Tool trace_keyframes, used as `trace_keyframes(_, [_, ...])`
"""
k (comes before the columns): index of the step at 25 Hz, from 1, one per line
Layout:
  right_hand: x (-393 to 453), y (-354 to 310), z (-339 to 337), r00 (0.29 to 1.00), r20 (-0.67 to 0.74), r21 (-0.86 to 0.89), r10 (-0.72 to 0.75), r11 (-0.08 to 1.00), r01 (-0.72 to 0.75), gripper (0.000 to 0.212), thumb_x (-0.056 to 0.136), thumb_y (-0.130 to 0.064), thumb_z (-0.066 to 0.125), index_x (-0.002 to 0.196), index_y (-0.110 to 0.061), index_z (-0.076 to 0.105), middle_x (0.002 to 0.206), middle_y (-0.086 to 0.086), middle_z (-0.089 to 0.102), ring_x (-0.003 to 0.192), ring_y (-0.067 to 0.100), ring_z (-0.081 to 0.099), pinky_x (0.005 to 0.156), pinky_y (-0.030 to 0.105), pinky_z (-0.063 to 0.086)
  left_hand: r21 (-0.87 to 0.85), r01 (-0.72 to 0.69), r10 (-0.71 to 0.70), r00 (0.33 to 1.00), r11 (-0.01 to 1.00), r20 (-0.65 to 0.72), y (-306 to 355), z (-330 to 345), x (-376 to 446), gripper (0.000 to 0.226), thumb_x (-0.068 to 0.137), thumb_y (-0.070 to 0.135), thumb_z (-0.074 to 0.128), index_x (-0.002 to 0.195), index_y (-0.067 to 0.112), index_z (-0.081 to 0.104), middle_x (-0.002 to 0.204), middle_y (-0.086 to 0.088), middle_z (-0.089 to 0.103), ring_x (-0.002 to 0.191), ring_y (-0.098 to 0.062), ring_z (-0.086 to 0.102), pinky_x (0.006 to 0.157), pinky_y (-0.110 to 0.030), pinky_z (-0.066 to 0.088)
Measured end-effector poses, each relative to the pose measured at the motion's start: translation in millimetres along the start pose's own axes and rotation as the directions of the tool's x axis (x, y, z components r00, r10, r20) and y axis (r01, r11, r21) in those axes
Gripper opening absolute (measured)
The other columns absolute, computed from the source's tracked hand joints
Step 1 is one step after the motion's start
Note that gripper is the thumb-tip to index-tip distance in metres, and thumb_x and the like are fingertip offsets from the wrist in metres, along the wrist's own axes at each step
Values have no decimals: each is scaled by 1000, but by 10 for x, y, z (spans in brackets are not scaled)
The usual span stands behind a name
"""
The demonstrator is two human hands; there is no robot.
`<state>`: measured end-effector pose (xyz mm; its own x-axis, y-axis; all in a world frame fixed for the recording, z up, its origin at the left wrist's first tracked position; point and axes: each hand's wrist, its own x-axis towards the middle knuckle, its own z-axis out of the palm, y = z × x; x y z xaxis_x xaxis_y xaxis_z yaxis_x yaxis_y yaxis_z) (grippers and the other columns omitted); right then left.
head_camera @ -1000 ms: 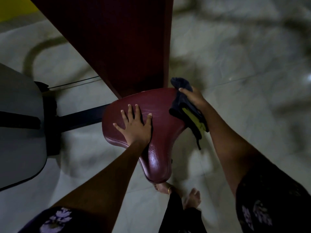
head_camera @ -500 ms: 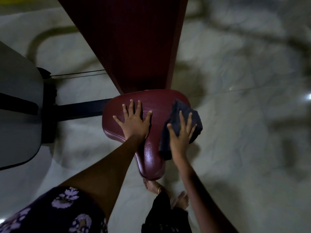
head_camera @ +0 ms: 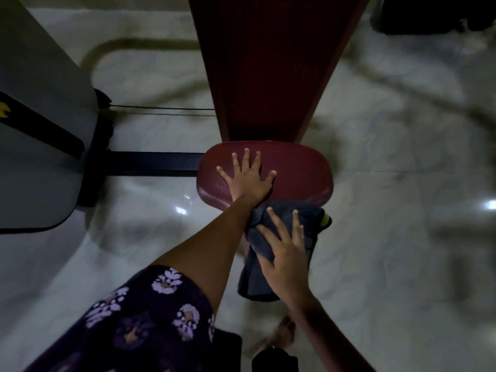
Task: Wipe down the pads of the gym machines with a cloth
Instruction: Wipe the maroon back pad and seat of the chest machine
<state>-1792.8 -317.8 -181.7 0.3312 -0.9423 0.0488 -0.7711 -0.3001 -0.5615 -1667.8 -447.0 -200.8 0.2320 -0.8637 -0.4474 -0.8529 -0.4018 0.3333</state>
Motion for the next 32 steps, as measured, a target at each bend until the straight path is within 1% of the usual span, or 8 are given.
trace_keyframes(5, [-105, 111, -74, 978, 100, -140, -181, 971, 194, 57, 84, -33, 43, 140, -38, 35, 151, -4, 34, 140, 41, 18, 103, 65, 31, 107, -277, 272, 960, 955, 61, -630, -309, 161, 60, 96, 56, 32, 150, 35, 13, 160, 2, 0, 146, -24, 1, 113, -53, -2])
trace_keyframes(7, [-12, 4, -51, 978, 97, -256, -184, 945, 203, 54, 81, -35, 48, 135, -36, 43, 148, -3, 39, 136, 44, 25, 100, 68, 32, 99, -233, 229, 972, 968, 49, -1092, -430, 331, 59, 95, 59, 30, 148, 42, 12, 160, 1, 0, 146, -27, 2, 111, -59, -4])
trace_keyframes(11, [622, -398, 235, 954, 234, -528, -186, 800, 285, 66, 52, -36, 85, 115, -31, 67, 134, 0, 56, 119, 50, 48, 90, 70, 37, -450, -180, 282, 944, 875, 171, -1452, -404, 481, 56, 97, 45, 40, 147, 42, 15, 159, -8, 0, 146, -26, 4, 115, -50, 11])
trace_keyframes(13, [772, -382, 253, 928, 300, -542, -221, 761, 357, 66, 56, -38, 84, 119, -32, 65, 137, 0, 54, 120, 49, 49, 91, 68, 38, -563, -190, 323, 935, 805, 147, -1450, -390, 481, 55, 98, 39, 43, 147, 40, 18, 158, -8, 0, 145, -23, 6, 115, -44, 17])
trace_keyframes(18, [280, -190, -95, 883, 391, -497, -258, 748, 439, 50, 83, -45, 39, 129, -34, 56, 150, -6, 34, 136, 39, 27, 101, 62, 25, -687, -189, 357, 928, 702, 110, -1486, -351, 524, 54, 97, 31, 48, 146, 35, 25, 157, -7, 4, 144, -19, 11, 109, -23, 17])
trace_keyframes(22, [687, -459, 179, 828, 535, -563, -169, 660, 498, 54, 73, -40, 67, 126, -34, 59, 154, -4, 28, 138, 43, 21, 101, 68, 26, -717, -167, 373, 917, 676, 139, -1500, -337, 551, 54, 97, 30, 49, 145, 35, 26, 156, -9, 2, 143, -22, 13, 105, -22, 20])
trace_keyframes(27, [1103, -807, 548, 647, 759, -544, -67, 481, 688, 64, 96, -34, 43, 151, -33, 10, 155, -4, -25, 140, 43, -19, 107, 68, 0, -701, -131, 387, 895, 701, 219, -1529, -411, 630, 54, 98, 29, 48, 146, 31, 24, 152, -12, 8, 142, -25, 13, 110, -30, 22])
trace_keyframes(32, [540, -330, -63, 803, 559, -541, -205, 644, 541, 55, 77, -41, 58, 131, -36, 51, 152, -4, 31, 139, 36, 26, 101, 63, 31, -723, -109, 373, 902, 682, 216, -1500, -407, 598, 55, 97, 30, 50, 146, 33, 25, 153, -11, 7, 141, -25, 17, 100, -23, 21])
